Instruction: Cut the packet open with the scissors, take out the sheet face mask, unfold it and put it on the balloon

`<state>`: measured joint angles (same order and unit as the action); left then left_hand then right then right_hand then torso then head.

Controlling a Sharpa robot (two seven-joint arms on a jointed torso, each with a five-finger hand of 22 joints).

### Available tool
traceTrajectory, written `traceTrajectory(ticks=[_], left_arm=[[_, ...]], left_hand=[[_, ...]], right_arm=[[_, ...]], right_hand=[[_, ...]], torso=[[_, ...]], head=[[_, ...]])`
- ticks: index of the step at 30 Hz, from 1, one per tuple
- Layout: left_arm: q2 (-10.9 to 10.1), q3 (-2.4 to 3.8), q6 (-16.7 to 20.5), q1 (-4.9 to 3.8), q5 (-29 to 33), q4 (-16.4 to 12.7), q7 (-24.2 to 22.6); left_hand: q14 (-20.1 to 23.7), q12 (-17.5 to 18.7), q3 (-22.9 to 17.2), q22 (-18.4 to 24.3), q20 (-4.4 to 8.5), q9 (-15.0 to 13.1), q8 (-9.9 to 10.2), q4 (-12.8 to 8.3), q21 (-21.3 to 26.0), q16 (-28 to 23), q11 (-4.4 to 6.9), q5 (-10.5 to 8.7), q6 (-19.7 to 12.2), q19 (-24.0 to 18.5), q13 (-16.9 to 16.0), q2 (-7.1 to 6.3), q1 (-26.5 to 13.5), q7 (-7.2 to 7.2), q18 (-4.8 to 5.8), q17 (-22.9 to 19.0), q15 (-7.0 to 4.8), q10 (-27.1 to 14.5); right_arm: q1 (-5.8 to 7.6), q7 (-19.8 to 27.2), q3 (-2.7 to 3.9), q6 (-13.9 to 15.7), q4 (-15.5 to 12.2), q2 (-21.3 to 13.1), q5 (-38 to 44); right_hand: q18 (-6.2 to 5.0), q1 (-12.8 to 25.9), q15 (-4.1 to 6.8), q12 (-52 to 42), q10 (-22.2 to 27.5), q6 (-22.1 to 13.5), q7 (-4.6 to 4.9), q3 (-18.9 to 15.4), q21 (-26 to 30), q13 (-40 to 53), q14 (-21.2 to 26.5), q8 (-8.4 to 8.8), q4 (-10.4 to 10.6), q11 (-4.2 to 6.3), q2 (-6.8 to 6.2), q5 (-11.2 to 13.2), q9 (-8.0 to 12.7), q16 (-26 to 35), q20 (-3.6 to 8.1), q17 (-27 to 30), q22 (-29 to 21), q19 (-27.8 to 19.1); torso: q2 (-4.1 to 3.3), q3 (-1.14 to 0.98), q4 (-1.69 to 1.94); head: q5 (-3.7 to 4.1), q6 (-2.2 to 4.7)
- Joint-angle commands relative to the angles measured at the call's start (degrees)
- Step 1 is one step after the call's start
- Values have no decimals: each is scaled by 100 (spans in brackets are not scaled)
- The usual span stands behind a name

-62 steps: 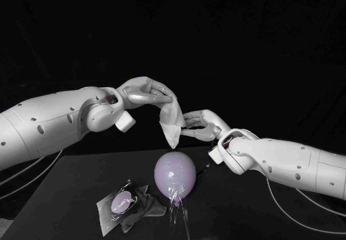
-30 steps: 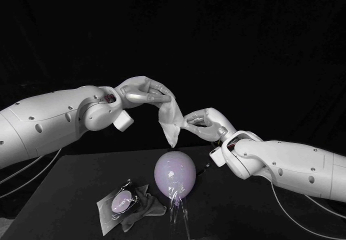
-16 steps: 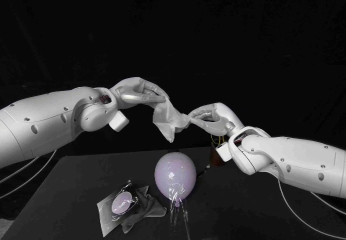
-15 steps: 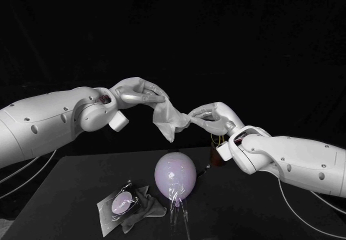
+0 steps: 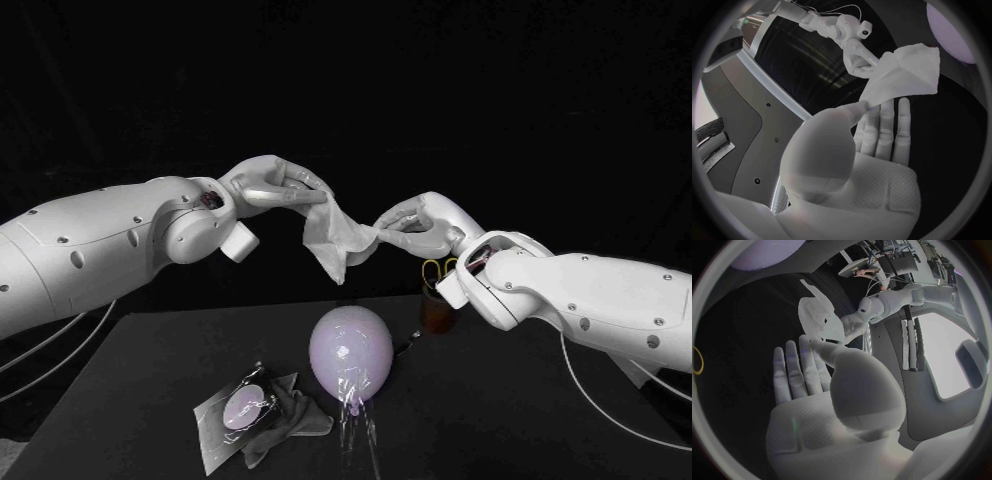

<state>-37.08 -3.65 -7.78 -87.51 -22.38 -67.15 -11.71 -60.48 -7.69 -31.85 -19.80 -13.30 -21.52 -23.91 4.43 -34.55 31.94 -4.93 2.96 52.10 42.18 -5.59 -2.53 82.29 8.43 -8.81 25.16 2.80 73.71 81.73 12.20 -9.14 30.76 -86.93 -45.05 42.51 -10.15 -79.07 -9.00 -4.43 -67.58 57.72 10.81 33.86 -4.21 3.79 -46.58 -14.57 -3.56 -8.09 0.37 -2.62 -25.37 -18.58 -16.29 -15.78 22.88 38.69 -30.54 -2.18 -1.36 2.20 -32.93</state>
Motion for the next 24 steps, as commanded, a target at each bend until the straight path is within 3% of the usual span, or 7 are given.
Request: traceTrajectory(ticks=[1, 8, 15, 24], left_arm=[[14, 1, 516, -8, 46, 73, -48], [38, -63, 763, 23, -23, 200, -16], [111, -150, 941, 141, -7, 333, -16], [212, -191, 1084, 234, 124, 436, -48]], left_hand=[[45, 25, 19, -11, 9, -1346, -38, 19, -31, 35, 8, -23, 45, -37, -4, 3, 57, -15, -67, 12, 2, 36], [57, 23, 19, -30, 12, -1353, -35, 25, -57, 36, 10, -23, 53, -42, -7, -1, 58, -17, -71, 20, 3, 43], [79, 18, 19, -52, 11, -1362, -31, 43, -87, 34, 13, -22, 66, -59, -12, -5, 51, -22, -72, 30, 7, 57], [85, 11, 18, -67, 8, -1370, -28, 65, -107, 37, 15, -23, 75, -70, -16, -4, 40, -24, -72, 39, 7, 72]], right_arm=[[67, -638, 11, -152, -54, -27, 774], [332, -943, 32, -145, -83, -54, 1164], [704, -1158, 38, -213, -5, 41, 1728], [950, -1294, 39, -286, 146, 229, 1997]], right_hand=[[-44, 24, 25, 30, -80, 36, -12, 60, -33, 9, -38, -49, -17, 7, -31, -13, -16, -49, 6, -10, -4, 59], [-44, 34, 32, 31, -105, 46, -18, 83, -43, 11, -60, -66, -26, 14, -35, -13, -26, -69, 12, -13, -3, 87], [-43, 63, 37, 32, -133, 60, -26, 98, -48, 12, -77, -90, -17, 20, -42, -12, -42, -87, 17, -14, -5, 108], [-44, 83, 42, 33, -152, 69, -34, 105, -49, 13, -88, -107, -10, 27, -51, -12, -55, -99, 19, -15, -8, 118]], torso=[[3, -3, 0], [-2, -3, -5], [0, 2, -2], [2, 3, -1]], head=[[-13, -1], [-20, 15], [-11, 38], [-13, 56]])
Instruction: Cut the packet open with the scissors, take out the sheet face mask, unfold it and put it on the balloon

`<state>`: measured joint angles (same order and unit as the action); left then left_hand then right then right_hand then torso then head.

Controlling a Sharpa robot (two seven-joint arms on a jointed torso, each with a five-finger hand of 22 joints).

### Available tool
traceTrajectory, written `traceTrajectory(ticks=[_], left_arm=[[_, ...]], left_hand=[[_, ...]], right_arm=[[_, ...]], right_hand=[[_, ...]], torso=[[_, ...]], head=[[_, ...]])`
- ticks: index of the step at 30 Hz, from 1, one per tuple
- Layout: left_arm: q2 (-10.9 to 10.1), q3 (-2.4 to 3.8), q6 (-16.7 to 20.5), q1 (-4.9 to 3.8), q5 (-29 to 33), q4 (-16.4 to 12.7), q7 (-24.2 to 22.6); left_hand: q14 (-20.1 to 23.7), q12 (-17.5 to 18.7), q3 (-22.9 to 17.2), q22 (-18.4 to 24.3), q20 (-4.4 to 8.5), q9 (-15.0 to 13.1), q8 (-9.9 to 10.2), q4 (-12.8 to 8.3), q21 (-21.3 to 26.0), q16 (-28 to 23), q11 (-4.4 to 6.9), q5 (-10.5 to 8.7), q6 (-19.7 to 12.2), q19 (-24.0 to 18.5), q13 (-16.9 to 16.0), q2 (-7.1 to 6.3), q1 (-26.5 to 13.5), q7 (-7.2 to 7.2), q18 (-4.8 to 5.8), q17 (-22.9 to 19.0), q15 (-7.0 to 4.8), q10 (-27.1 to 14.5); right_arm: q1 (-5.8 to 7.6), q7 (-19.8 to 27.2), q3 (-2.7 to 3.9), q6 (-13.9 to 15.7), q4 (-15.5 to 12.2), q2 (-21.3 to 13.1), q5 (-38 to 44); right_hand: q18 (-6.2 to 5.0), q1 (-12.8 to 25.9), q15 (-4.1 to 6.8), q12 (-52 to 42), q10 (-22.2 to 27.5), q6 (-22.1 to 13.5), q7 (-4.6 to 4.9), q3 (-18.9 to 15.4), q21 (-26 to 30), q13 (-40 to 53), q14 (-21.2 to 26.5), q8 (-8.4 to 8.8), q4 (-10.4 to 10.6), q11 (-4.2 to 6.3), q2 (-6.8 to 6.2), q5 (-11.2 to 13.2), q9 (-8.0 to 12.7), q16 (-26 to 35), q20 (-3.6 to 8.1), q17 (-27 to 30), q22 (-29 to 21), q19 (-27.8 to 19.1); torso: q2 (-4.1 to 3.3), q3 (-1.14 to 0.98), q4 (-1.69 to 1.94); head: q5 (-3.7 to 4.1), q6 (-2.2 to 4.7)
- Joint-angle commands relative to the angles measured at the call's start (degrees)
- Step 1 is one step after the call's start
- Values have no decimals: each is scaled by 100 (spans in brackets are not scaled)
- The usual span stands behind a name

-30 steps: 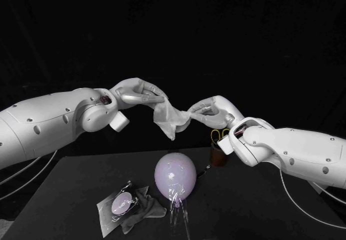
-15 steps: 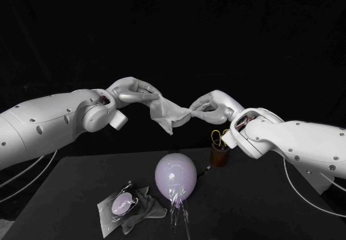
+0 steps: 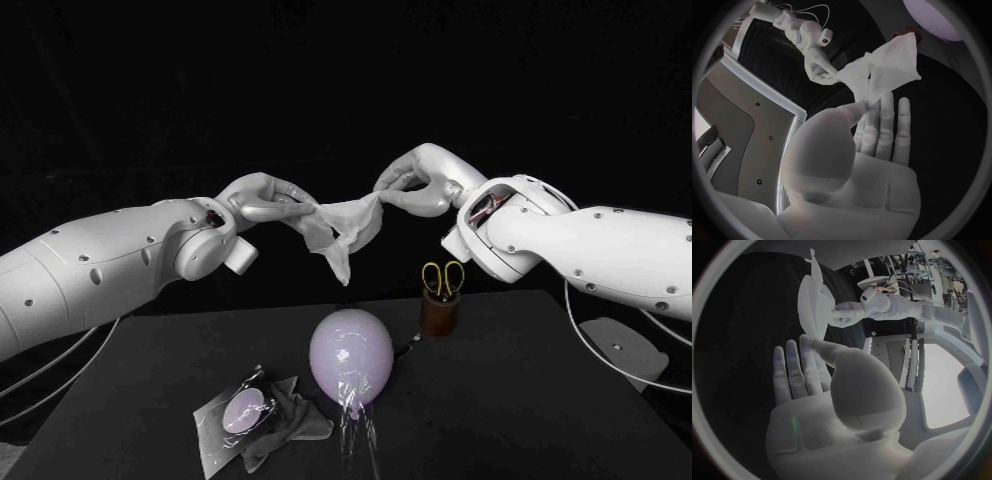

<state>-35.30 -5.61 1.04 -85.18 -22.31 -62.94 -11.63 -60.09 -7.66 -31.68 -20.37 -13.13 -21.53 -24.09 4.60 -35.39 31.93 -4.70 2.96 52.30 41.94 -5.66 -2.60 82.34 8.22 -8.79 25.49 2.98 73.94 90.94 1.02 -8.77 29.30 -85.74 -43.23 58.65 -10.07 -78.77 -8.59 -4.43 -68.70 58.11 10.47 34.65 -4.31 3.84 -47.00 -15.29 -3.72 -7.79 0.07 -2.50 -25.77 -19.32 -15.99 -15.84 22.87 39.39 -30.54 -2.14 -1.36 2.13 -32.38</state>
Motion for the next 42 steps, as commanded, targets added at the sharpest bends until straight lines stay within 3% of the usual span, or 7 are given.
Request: traceTrajectory(ticks=[1, 10, 17, 24, 29, 34, 42], left_arm=[[47, 3, 214, 4, 130, 23, -59], [142, 24, 369, 17, 313, 41, -161], [115, 84, 235, -13, 442, -36, -196], [-21, 213, -191, -231, 449, -184, -78], [-82, 250, -473, -423, 301, -193, 104], [-100, 264, -563, -489, 213, -211, 175], [20, 247, -576, -553, 5, -76, 309]], left_hand=[[45, 7, 1, -11, -9, -1370, -11, 49, -23, 37, -7, -22, 55, -47, -9, 2, 36, -3, -74, 6, -12, 50], [121, 8, -19, -36, -17, -1387, 3, 86, -51, -8, -6, -23, 59, -91, -13, -9, 32, -7, -73, 5, 1, 56], [295, -7, -72, -52, -47, -1428, 30, 130, -45, -192, -12, -24, 51, -226, -33, -28, 47, 1, -59, -51, 49, 89], [239, -119, -91, -72, -26, -1483, 62, 117, -111, -453, 8, -21, 28, -106, -123, -32, 99, 4, -155, -144, 50, 215], [-56, -256, -46, -84, 36, -1529, 85, 105, -188, -541, 46, -21, 39, 97, -240, -32, 114, -13, -179, -161, -10, 309], [-84, -276, -47, -80, 48, -1535, 94, 106, -189, -570, 48, -20, 39, 111, -262, -30, 119, -13, -175, -165, -14, 304], [-318, -398, -21, -94, 111, -1568, 128, 112, -255, -606, 66, -20, 49, 252, -393, -18, 129, -27, -176, -132, -60, 275]], right_arm=[[41, -188, 3, -165, 36, 70, 419], [103, -351, 2, -382, 90, 252, 942], [123, -427, 0, -437, 198, 309, 1143], [128, -490, -14, -464, 426, 406, 1266], [129, -495, -21, -358, 520, 408, 1300], [129, -523, -25, -337, 619, 429, 1332], [120, -556, -72, -404, 857, 580, 1337]], right_hand=[[-52, 53, 0, 33, -41, 29, 0, 26, -39, 7, -47, -34, 7, -3, -20, -24, -14, -26, -11, -9, -8, 48], [-52, 71, 6, 34, -60, 37, -8, 34, -37, 8, -59, -51, 17, 4, -29, -24, -27, -38, -8, -10, -13, 56], [-53, 79, 9, 34, -69, 39, -11, 38, -37, 8, -66, -57, 23, 7, -31, -24, -33, -44, -7, -10, -15, 60], [-54, 91, 13, 34, -83, 41, -17, 43, -36, 8, -77, -67, 34, 11, -37, -24, -41, -54, -4, -11, -19, 68], [-54, 97, 16, 34, -91, 42, -19, 46, -36, 9, -83, -73, 40, 15, -40, -24, -46, -59, -3, -11, -21, 74], [-55, 100, 18, 34, -100, 42, -22, 51, -37, 9, -90, -78, 45, 18, -42, -24, -51, -64, -1, -12, -23, 80], [-55, 103, 21, 34, -106, 43, -25, 55, -36, 9, -95, -82, 50, 20, -42, -24, -55, -68, 0, -12, -25, 83]], torso=[[2, -4, -1], [-3, -4, -9], [-3, -7, -3], [2, -8, -2], [10, -6, 9], [1, 4, -9], [1, -4, 17]], head=[[-6, 8], [-25, 2], [-21, -6], [-20, -16], [-26, -3], [-29, 17], [-31, 15]])
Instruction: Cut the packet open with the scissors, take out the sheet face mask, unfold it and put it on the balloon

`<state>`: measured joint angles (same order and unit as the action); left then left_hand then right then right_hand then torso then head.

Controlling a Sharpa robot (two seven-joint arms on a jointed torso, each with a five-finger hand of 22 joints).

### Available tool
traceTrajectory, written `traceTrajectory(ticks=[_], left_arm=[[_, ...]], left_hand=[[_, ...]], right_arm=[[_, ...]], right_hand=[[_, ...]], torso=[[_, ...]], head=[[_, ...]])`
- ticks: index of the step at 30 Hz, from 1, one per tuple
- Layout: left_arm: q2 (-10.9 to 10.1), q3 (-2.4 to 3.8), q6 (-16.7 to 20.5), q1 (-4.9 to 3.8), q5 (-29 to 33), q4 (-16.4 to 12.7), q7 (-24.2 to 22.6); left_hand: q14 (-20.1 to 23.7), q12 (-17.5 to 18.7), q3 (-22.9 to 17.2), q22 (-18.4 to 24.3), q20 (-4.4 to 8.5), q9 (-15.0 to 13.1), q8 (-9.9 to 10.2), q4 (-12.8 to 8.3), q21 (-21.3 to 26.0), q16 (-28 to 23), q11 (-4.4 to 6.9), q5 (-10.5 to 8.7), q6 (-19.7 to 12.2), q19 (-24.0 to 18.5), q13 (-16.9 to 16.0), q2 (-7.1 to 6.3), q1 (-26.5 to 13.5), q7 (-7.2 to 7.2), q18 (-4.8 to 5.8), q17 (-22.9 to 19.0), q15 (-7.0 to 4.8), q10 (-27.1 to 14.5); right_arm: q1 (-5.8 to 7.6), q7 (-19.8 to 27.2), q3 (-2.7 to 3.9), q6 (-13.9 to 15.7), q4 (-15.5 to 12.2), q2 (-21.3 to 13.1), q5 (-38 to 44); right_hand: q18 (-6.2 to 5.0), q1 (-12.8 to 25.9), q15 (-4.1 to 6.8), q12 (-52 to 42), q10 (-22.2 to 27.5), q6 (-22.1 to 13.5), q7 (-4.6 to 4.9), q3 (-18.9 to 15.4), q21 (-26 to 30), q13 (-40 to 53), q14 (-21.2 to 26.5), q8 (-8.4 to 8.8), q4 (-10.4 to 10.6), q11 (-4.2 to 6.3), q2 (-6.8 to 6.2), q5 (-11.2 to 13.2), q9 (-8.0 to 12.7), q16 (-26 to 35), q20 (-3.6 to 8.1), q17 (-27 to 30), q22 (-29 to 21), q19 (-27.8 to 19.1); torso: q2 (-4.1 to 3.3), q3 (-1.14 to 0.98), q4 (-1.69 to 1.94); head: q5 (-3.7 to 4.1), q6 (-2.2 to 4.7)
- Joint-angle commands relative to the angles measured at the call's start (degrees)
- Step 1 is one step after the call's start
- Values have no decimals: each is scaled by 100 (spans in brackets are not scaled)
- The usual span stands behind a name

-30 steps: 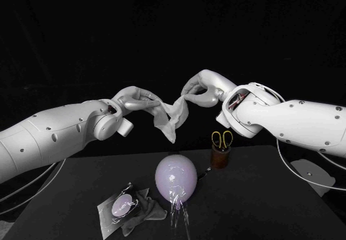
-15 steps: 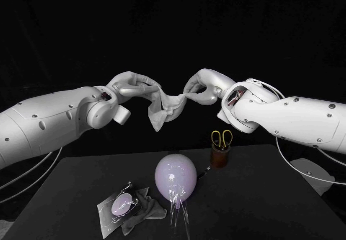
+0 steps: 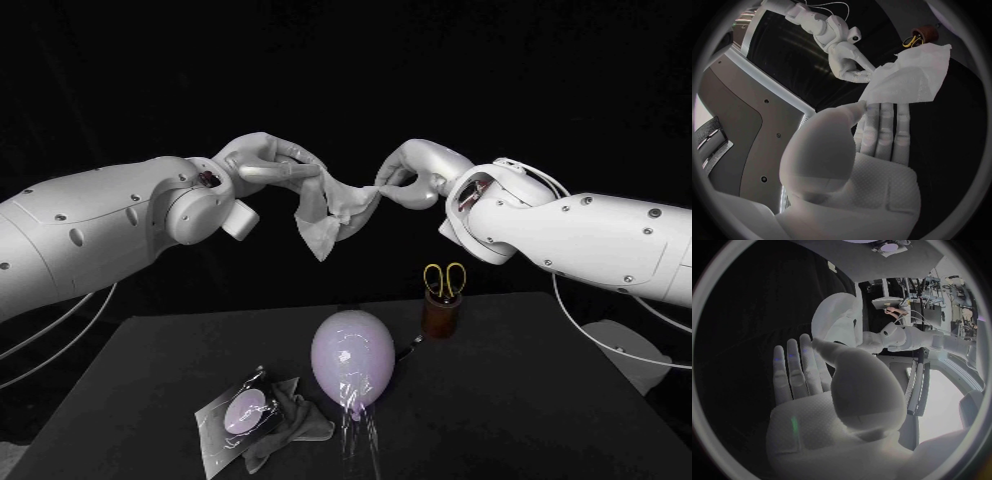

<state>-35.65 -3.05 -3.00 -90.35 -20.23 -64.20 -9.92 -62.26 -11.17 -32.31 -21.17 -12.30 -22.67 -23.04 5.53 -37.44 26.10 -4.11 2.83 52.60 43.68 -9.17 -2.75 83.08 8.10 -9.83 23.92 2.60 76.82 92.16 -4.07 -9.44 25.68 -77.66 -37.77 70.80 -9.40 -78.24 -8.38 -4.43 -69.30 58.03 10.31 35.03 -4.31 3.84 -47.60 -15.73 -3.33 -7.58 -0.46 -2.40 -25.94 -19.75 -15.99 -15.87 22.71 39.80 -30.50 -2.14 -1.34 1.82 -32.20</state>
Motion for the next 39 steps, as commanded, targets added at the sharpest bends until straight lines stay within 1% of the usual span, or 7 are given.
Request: traceTrajectory(ticks=[1, 9, 15, 24, 29, 34, 39], left_arm=[[67, -15, -174, -41, -251, 58, 154], [234, -186, -28, -28, -614, 154, 222], [273, -409, 280, 372, -359, 167, 70], [196, -42, 749, 419, -335, 76, -333], [150, -332, 725, 382, -303, -45, -245], [0, -104, 922, 620, -178, -151, -398], [-53, -208, 804, 573, -227, -189, -307]], left_hand=[[-111, -53, 45, -15, 33, -1456, 25, 20, -54, -26, 8, -8, 19, 86, -50, -5, 55, -16, -73, 27, -24, -18], [-303, -135, 66, -38, 97, -1489, 50, 55, -128, -27, 27, -8, 29, 215, -154, -5, 55, -39, -72, 84, -69, -86], [-321, -148, 70, -39, 105, -1496, 51, 63, -134, -33, 32, -8, 34, 226, -171, -13, 53, -42, -69, 94, -75, -96], [-320, -161, 50, -53, 131, -1503, 65, 26, -161, -68, 18, -8, 41, 231, -198, -33, 105, -14, -65, 103, -72, -138], [-381, -208, 62, -67, 151, -1522, 67, 56, -191, -83, 42, -8, 66, 253, -241, -36, 73, -47, -60, 128, -89, -117], [-376, -212, 20, -89, 173, -1521, 97, 11, -226, -137, 20, -8, 70, 247, -265, -60, 136, -11, -56, 137, -80, -163], [-406, -235, 34, -101, 175, -1530, 103, 30, -245, -155, 24, -9, 90, 239, -289, -79, 103, -16, -49, 152, -80, -160]], right_arm=[[-4, -45, -10, -39, 58, 44, 117], [-26, 140, -22, 195, -78, 25, -222], [-256, 233, -100, 200, -155, 31, -538], [-301, 427, 23, 741, -219, -133, -582], [-377, 449, -80, 706, -225, -127, -895], [-482, 562, -34, 903, -388, -260, -940], [-469, 588, -48, 894, -329, -288, -1131]], right_hand=[[-122, 50, 0, 34, -46, 51, -9, 18, -37, 10, -35, -39, 11, -1, 11, -34, -37, -25, 0, -10, -9, 42], [-123, 54, 4, 33, -58, 51, -13, 23, -36, 10, -44, -46, 18, 4, 7, -33, -44, -32, 2, -10, -12, 48], [-123, 52, 6, 34, -61, 50, -15, 28, -35, 10, -47, -48, 17, 6, 7, -34, -46, -34, 3, -10, -13, 50], [-126, 31, 23, 31, -105, 50, -26, 64, -53, 13, -88, -74, 8, 22, -15, -34, -71, -59, 18, -9, -13, 103], [-126, 34, 29, 30, -123, 55, -29, 71, -67, 14, -103, -86, 9, 26, -24, -33, -83, -68, 25, -8, -10, 133], [-125, 23, 33, 34, -127, 43, -29, 89, -74, 13, -112, -87, 7, 29, -21, -34, -88, -72, 30, -6, -8, 150], [-124, 35, 36, 36, -139, 42, -27, 93, -87, 13, -134, -96, 17, 27, -31, -34, -99, -83, 37, -4, -4, 178]], torso=[[-2, -4, 11], [5, -12, -3], [17, 6, -26], [-35, 27, -25], [-24, 24, -17], [-60, 19, -34], [-42, 13, -15]], head=[[-9, -7], [-64, 63], [-21, 120], [-16, -68], [-112, -40], [-119, -119], [-143, -133]])
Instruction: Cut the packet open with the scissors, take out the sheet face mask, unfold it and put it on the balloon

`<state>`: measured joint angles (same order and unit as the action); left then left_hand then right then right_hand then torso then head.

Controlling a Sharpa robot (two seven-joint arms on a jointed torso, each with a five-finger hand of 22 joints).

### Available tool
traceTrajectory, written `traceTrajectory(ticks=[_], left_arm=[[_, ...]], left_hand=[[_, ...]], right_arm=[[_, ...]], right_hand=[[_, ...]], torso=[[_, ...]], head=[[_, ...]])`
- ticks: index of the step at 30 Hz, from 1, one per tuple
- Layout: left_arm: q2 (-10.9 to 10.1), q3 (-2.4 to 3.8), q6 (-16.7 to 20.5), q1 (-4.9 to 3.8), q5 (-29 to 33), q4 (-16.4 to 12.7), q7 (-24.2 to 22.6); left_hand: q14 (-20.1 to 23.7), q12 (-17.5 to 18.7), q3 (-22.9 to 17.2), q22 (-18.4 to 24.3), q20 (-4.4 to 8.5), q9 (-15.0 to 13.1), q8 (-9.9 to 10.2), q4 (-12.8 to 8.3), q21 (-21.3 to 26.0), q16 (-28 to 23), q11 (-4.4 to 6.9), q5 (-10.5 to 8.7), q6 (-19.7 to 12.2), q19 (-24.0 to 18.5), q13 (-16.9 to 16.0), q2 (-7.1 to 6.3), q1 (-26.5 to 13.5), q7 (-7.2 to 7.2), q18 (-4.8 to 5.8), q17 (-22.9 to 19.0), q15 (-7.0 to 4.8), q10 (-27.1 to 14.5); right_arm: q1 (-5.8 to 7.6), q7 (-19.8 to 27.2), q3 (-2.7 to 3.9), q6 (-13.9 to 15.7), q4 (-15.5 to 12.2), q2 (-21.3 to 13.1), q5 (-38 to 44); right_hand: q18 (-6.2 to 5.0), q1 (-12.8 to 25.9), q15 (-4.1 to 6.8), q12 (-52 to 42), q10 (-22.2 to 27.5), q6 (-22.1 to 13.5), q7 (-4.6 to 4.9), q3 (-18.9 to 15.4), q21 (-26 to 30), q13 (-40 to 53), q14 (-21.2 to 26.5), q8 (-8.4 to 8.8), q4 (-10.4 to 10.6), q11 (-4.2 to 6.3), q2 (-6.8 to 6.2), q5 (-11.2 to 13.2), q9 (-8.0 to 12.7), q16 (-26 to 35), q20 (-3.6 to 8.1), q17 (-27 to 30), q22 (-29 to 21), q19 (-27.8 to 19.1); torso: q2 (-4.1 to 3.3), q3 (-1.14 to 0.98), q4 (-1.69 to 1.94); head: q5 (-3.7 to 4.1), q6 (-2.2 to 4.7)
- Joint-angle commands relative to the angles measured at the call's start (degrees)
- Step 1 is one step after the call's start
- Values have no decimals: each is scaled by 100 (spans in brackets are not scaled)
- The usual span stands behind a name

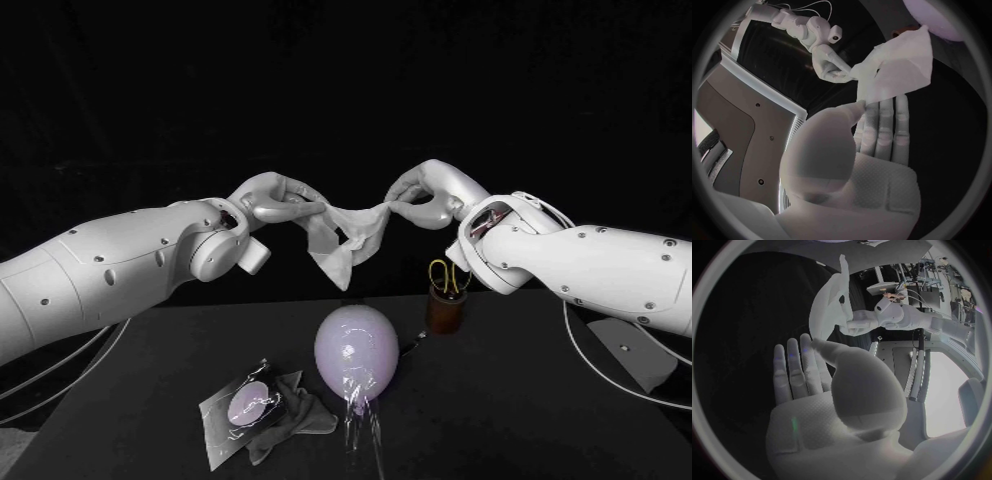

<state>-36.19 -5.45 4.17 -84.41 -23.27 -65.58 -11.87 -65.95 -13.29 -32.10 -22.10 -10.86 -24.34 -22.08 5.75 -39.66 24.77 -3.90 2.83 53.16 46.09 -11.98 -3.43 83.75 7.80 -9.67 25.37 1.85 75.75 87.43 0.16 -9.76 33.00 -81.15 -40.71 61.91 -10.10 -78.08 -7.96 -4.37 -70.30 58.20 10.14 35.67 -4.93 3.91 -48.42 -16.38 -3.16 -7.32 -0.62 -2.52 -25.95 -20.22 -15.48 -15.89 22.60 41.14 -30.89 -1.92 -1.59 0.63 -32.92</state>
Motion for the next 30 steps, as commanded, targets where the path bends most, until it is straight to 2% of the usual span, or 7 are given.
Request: traceTrajectory(ticks=[1, 3, 6, 8, 12, 24, 30], left_arm=[[-8, 61, 109, -14, 90, -49, -116], [-3, 81, 64, -12, 103, -11, -91], [-23, 70, -114, -10, 57, -31, -27], [-51, 71, -192, -9, 70, -68, 9], [-78, 73, -421, -11, 202, -96, 108], [-55, 84, -1006, -74, 521, -258, 341], [-39, 86, -1133, -87, 704, -340, 465]], left_hand=[[-38, -22, 13, -8, 32, -1363, 7, 8, -23, -21, 2, -8, 34, -2, -8, -12, 36, 15, -65, 6, -5, -53], [-36, -26, 0, -12, 34, -1362, 18, 5, -30, -35, 6, -8, 25, -2, -14, -3, 45, 2, -65, 9, -6, -59], [-39, -28, 1, -13, 34, -1363, 20, 11, -32, -38, 5, -8, 28, -3, -17, -3, 39, 4, -64, 11, -6, -60], [-40, -28, 1, -13, 33, -1363, 20, 14, -32, -40, 5, -8, 28, -4, -18, -3, 36, 6, -64, 11, -5, -62], [-40, -28, 1, -14, 34, -1363, 22, 14, -32, -42, 4, -7, 28, -5, -19, -5, 36, 8, -64, 12, -5, -65], [-24, -27, -4, -11, 26, -1362, 46, 18, -22, -78, -6, -7, 14, -44, -31, -24, 31, 18, -52, 17, 7, -99], [174, -30, 6, 50, -69, -1349, 92, 47, 126, -163, -25, -7, 40, -321, -83, -61, -7, -3, 39, 52, 69, -301]], right_arm=[[-9, 187, -19, 163, 23, 3, -279], [-27, 213, -23, 153, 60, 6, -321], [-45, 237, -31, 102, 177, 21, -426], [-66, 267, -38, 70, 248, 28, -558], [-142, 327, -51, 23, 343, 43, -742], [-442, 633, -78, 100, 619, 263, -1253], [-601, 705, -87, 58, 875, 468, -1424]], right_hand=[[-53, 19, -5, 30, -40, 25, -10, 28, -24, 6, -52, -31, 0, 1, -15, -22, -98, -36, -14, -2, 8, 44], [-53, 18, -5, 31, -39, 23, -11, 31, -25, 6, -54, -31, 0, 1, -14, -23, -99, -36, -13, -2, 8, 46], [-54, 15, -3, 33, -38, 21, -11, 35, -27, 5, -57, -31, -1, 2, -13, -23, -100, -38, -12, -1, 9, 51], [-53, 19, -3, 35, -37, 19, -10, 36, -29, 4, -61, -32, 3, 1, -13, -22, -102, -39, -11, -1, 9, 55], [-49, 27, -7, 50, -16, -1, -3, 48, -26, -1, -50, -28, 18, -8, -12, -22, -105, -32, -10, 6, 6, 55], [-38, 49, -42, 87, 107, -112, 46, 89, 10, -20, 38, 4, 67, -57, -27, -23, -113, 17, -27, 40, -19, 18], [-37, 109, -75, 91, 261, -208, 93, -10, 49, -30, 97, 15, 92, -109, -163, -22, -130, 41, -51, 61, -52, -14]], torso=[[-31, -6, 0], [-49, -1, -9], [7, -18, 9], [1, -10, 3], [-6, -17, 2], [-9, -13, -4], [-1, -10, -3]], head=[[-13, -60], [-4, -25], [28, 1], [25, 13], [24, -31], [14, -24], [14, -32]])
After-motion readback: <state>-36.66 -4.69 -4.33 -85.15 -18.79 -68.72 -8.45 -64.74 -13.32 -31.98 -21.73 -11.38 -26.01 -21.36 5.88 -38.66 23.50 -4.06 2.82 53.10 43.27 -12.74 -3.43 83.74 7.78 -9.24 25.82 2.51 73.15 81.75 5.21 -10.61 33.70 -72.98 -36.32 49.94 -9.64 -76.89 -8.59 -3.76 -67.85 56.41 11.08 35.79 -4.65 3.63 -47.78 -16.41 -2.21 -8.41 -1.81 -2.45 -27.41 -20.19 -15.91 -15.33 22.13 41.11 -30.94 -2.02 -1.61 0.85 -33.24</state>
